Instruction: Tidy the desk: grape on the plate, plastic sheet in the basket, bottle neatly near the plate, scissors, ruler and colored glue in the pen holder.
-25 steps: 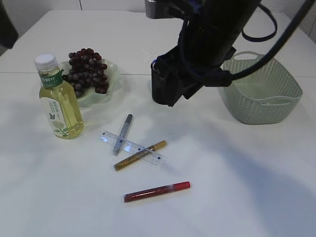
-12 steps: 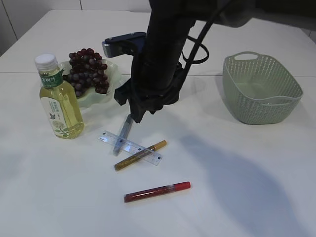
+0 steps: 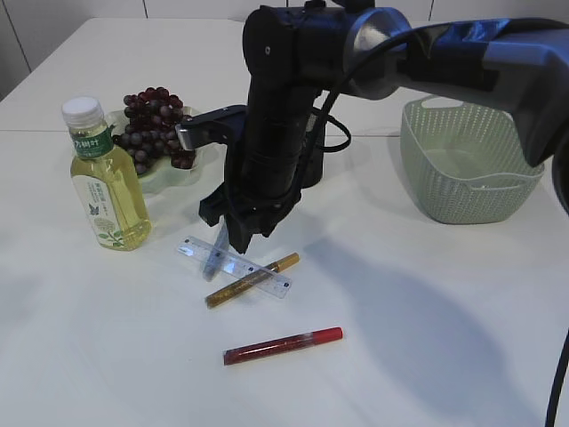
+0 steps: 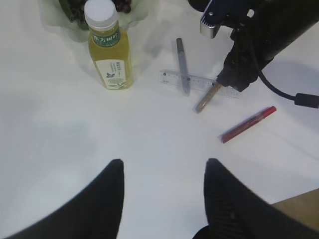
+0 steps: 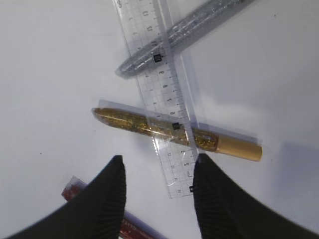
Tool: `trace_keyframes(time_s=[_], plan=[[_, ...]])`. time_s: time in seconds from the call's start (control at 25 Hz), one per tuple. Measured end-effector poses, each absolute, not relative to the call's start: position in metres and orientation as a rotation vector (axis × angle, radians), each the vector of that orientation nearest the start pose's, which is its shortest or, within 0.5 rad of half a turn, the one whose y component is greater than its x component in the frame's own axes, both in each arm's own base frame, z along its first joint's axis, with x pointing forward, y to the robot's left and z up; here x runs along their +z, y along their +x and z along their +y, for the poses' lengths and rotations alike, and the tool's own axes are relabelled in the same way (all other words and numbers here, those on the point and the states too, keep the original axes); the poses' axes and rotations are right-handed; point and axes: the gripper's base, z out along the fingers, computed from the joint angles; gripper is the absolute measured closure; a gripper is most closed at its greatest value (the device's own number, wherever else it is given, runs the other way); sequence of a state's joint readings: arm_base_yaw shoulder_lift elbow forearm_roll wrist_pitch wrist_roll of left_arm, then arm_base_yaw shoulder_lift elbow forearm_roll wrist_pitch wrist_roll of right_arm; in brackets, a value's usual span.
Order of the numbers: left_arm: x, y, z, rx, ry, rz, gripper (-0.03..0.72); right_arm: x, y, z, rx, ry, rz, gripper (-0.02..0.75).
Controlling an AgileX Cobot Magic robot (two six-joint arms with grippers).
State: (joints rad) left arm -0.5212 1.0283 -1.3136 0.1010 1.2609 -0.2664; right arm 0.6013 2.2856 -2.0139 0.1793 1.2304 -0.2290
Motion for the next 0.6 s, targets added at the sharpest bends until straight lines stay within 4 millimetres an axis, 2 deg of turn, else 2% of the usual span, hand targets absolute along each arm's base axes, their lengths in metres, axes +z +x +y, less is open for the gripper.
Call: trace_keyframes(time_s=[0.24, 0.48, 0.6], plan=[[0.4263, 0.1518, -0.0771, -0.213, 0.31, 2.444, 0.319, 0.1966, 0.3872, 0.2847, 0.295, -1.194, 2.754, 0.368], [0.4263, 0.1518, -0.0771, -0.213, 0.31, 2.444, 0.32, 0.1966, 0.3846, 0.289, 0.289, -1.229, 2.733, 0.292], [0.4263, 0.1518, -0.0771, -0.213, 0.312, 2.444, 0.323, 0.197, 0.3861, 0.2909, 0.292, -1.225, 2.705, 0.281]])
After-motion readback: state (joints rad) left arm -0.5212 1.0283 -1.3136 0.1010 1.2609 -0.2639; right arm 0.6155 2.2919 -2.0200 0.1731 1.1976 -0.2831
